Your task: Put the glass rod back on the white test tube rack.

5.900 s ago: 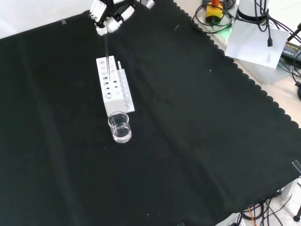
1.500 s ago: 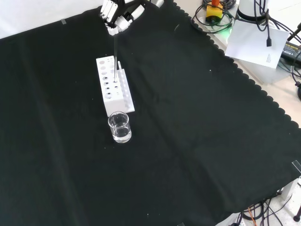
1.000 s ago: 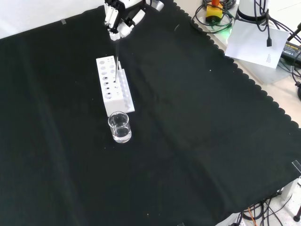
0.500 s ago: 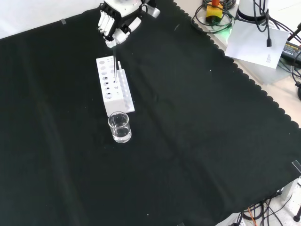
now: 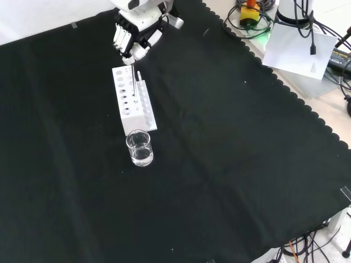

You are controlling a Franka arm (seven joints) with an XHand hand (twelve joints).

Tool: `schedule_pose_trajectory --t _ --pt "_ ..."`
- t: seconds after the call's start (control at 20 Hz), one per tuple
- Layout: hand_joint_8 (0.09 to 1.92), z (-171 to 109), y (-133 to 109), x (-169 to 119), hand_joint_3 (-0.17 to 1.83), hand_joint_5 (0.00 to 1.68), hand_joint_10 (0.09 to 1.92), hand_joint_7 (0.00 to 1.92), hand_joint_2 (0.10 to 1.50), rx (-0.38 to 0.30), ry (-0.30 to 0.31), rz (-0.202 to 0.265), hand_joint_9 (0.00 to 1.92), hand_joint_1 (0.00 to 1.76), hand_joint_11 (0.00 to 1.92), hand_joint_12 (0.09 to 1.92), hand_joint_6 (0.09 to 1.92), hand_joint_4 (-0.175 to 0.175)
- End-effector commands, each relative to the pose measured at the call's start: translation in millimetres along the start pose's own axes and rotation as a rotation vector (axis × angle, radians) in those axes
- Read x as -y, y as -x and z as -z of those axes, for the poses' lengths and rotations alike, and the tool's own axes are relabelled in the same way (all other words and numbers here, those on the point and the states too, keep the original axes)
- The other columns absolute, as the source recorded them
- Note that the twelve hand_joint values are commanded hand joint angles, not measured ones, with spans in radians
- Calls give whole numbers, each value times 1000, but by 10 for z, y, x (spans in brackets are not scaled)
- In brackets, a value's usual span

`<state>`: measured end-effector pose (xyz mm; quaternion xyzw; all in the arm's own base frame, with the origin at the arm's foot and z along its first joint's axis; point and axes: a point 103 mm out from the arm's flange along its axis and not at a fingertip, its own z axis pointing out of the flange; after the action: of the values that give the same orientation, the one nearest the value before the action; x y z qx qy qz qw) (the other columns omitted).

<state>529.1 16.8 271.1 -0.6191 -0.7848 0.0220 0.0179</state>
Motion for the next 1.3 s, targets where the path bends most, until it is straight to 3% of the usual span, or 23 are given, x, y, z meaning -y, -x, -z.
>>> schedule_pose_trajectory --t 0.05,0.15,0.25,0.9,1.05,1.2,1.3 --pt "1302 -69 57 -69 -26 904 1337 925 1159 -16 -7 -3 1201 1311 1531 954 761 -175" --pt "1208 -107 94 -95 -30 1017 1162 1036 1115 -16 -17 -6 1387 1297 1556 903 630 -175" --pt "1180 -133 124 -121 -30 1049 1111 1067 1102 -21 -24 -10 1438 1294 1565 886 591 -175" --pt "1162 -213 244 -193 -22 1059 1085 1081 1093 -36 -35 -22 1465 1293 1581 865 579 -175" --pt "1010 -204 250 -205 -26 1043 1030 1155 1076 -45 -80 -12 1532 1297 1637 805 646 -175" --pt "861 -188 212 -212 -150 727 922 1024 958 -35 -113 4 1597 1408 1709 756 875 -175" --pt "831 -175 198 -211 -170 573 888 923 925 -26 -117 6 1620 1426 1735 774 911 -175"
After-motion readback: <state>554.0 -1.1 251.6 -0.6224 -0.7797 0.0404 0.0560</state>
